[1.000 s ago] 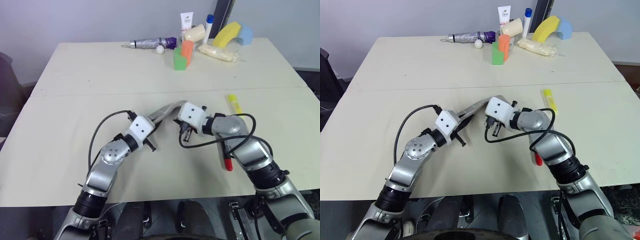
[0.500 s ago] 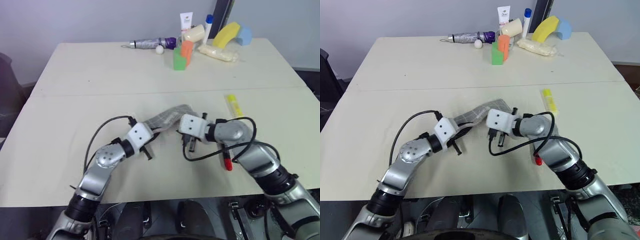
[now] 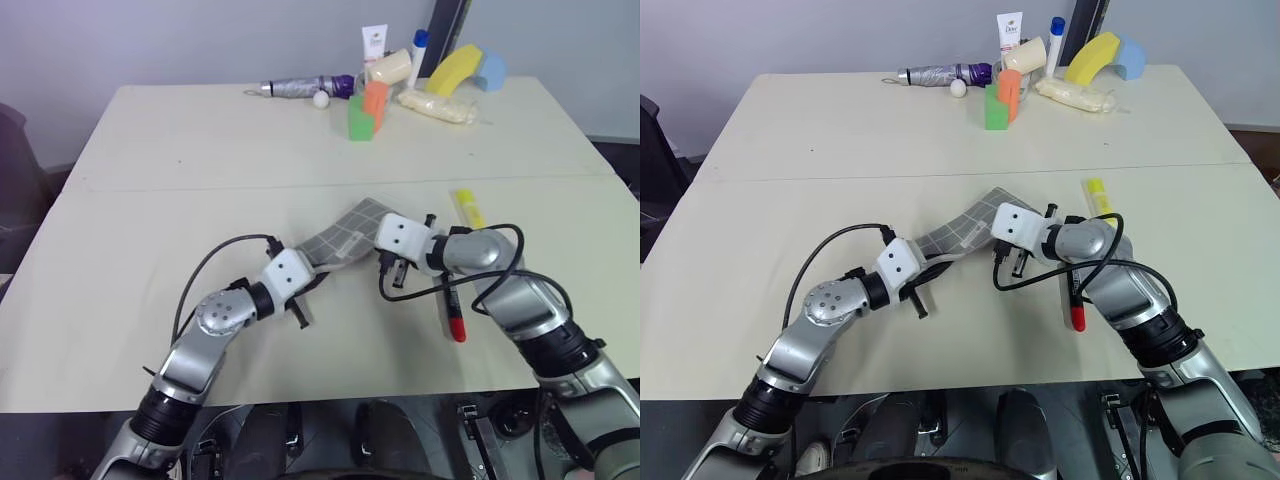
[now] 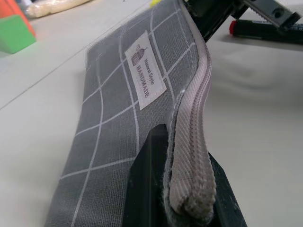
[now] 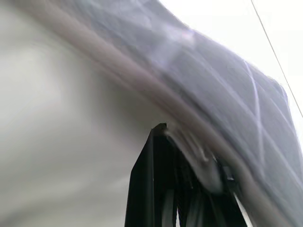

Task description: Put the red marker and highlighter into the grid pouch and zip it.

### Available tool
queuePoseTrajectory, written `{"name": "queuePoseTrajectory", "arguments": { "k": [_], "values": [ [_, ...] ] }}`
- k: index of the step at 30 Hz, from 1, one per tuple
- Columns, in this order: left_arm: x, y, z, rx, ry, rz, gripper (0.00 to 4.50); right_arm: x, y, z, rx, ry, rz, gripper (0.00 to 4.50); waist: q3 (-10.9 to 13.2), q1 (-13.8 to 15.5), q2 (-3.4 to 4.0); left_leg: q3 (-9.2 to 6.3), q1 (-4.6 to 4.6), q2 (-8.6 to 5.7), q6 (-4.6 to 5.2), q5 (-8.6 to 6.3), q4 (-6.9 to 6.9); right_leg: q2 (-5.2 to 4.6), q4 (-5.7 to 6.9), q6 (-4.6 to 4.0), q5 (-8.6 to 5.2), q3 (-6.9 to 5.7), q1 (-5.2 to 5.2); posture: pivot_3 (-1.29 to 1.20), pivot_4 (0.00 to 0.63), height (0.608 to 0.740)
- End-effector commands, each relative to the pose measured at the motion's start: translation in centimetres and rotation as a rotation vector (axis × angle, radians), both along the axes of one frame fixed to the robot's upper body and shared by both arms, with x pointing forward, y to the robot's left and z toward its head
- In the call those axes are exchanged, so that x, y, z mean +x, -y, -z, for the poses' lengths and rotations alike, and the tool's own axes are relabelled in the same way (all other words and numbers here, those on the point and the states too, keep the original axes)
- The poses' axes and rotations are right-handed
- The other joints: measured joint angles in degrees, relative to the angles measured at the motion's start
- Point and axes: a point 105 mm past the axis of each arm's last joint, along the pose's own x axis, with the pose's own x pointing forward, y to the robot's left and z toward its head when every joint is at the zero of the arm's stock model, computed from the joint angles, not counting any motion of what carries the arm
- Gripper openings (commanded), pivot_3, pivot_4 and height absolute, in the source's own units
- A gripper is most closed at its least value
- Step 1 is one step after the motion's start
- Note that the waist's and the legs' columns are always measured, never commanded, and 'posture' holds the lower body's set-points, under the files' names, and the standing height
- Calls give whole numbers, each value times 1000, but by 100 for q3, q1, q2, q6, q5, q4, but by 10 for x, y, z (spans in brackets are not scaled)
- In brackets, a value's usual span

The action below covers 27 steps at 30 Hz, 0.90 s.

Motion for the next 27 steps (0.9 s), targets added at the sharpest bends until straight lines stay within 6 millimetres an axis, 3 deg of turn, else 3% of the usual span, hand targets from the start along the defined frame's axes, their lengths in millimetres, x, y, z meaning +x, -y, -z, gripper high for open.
{"name": "queuePoseTrajectory", "arguments": {
  "k": [1, 6, 12, 20, 23, 27],
  "values": [
    [3, 10, -12, -20, 46, 1, 0, -12, -24, -13, 50, 24, -85, 48, 0, 2, 0, 0, 0, 1, 0, 0, 1, 1, 1, 0, 0, 0, 1, 0, 150, 740],
    [7, 12, -13, -37, 38, -3, 0, -24, -41, -15, 92, 4, -143, 48, 0, 0, 0, -1, -1, 2, 4, -3, 11, 1, 3, 0, 0, -1, 4, 0, 150, 740],
    [7, 14, -12, -52, 31, -1, 0, -31, -47, -13, 91, -12, -175, 48, 0, 3, 0, -3, -2, 3, 9, -6, 23, 0, 5, 0, 0, -1, 6, 0, 150, 740],
    [10, -13, -13, -55, 27, -56, 0, -3, 5, -14, 71, 17, 59, 48, 0, -6, 0, -3, -3, 6, 9, -7, 27, -1, 5, 0, 0, -1, 7, 0, 150, 740],
    [12, -19, -17, -72, 35, -67, 0, 4, 16, -17, 127, 0, 119, 890, 0, -11, 0, -2, -3, 8, 9, -7, 27, 0, 5, 0, 0, -1, 6, 0, 150, 740],
    [14, -16, -23, -113, 48, -81, 0, 11, 19, -27, 246, 2, 189, 2943, 0, -13, 0, -1, -3, 10, 9, -7, 27, 0, 5, 0, 0, -1, 7, 0, 150, 740]
  ]
}}
